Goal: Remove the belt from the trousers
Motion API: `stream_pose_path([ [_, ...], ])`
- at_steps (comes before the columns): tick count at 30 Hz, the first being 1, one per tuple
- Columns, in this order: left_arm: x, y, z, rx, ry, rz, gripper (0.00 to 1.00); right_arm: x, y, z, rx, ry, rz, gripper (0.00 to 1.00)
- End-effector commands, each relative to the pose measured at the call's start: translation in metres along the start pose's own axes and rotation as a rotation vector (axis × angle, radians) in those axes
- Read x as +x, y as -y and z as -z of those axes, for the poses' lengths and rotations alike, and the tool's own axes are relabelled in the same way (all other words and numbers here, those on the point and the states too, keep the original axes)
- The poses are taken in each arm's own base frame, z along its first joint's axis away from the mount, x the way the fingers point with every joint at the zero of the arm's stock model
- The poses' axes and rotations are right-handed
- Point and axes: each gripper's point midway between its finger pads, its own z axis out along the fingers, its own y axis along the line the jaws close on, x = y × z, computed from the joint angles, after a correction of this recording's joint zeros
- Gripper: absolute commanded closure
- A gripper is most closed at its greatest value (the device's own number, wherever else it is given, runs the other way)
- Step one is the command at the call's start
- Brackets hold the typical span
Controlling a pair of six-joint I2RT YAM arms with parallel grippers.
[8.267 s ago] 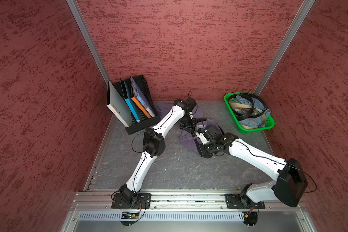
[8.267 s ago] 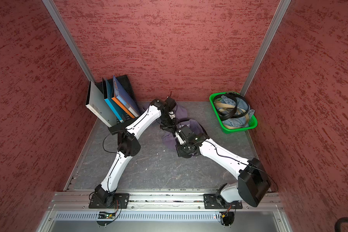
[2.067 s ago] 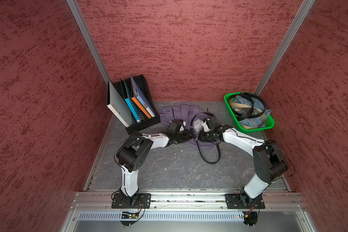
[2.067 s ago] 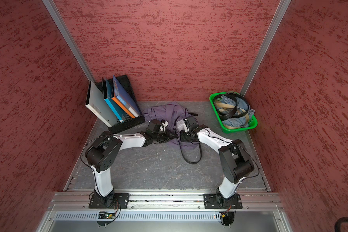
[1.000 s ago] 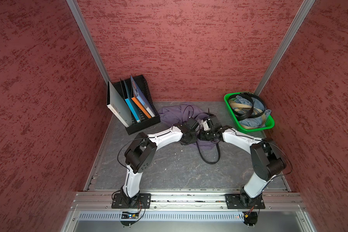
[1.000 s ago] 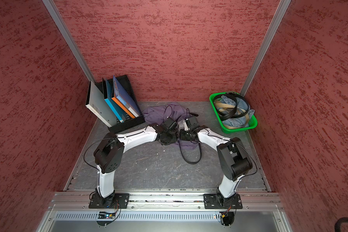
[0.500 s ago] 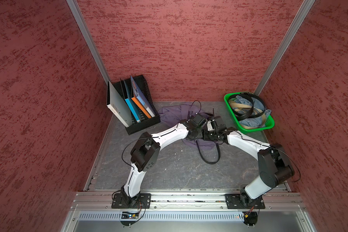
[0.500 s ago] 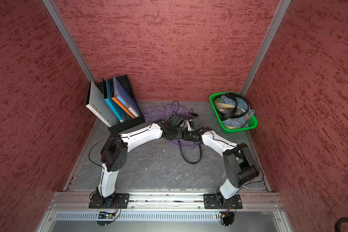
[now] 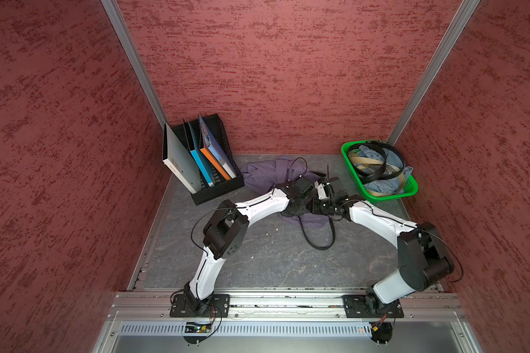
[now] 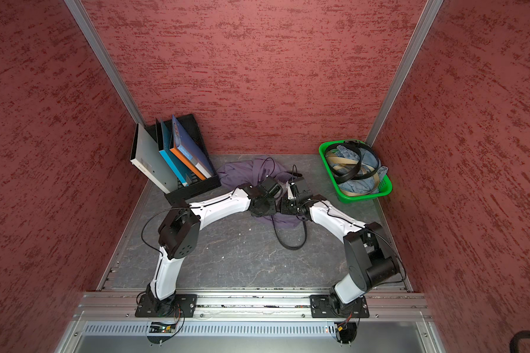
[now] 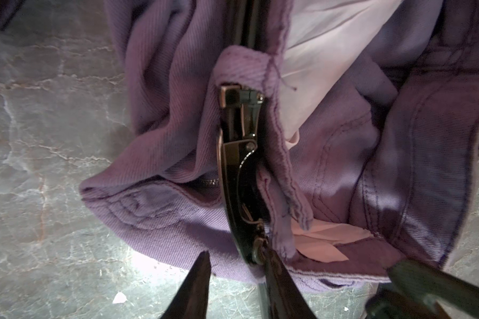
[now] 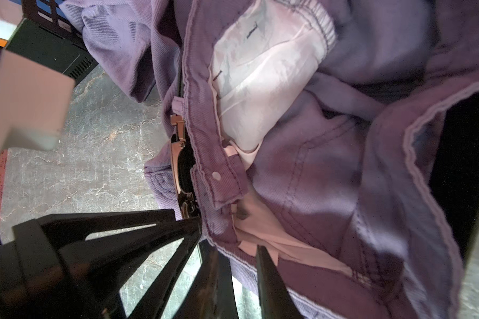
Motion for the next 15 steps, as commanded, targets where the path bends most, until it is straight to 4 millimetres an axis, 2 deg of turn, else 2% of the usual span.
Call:
stream_pose_path([
  [1, -0.006, -0.002, -0.001, -0.006, 0.013, 0.025, 0.65, -0.003, 0.001, 0.005, -0.007, 0.018, -0.008, 0.75],
  [11, -0.008, -0.004, -0.012, 0.002, 0.013, 0.06, 0.73, -0.003, 0.0, 0.007, -0.024, 0.017, -0.012, 0.75],
  [15, -0.007, -0.003, -0.017, 0.005, 0.002, 0.07, 0.73, -0.003, 0.0, 0.009, -0.026, 0.019, -0.013, 0.75],
])
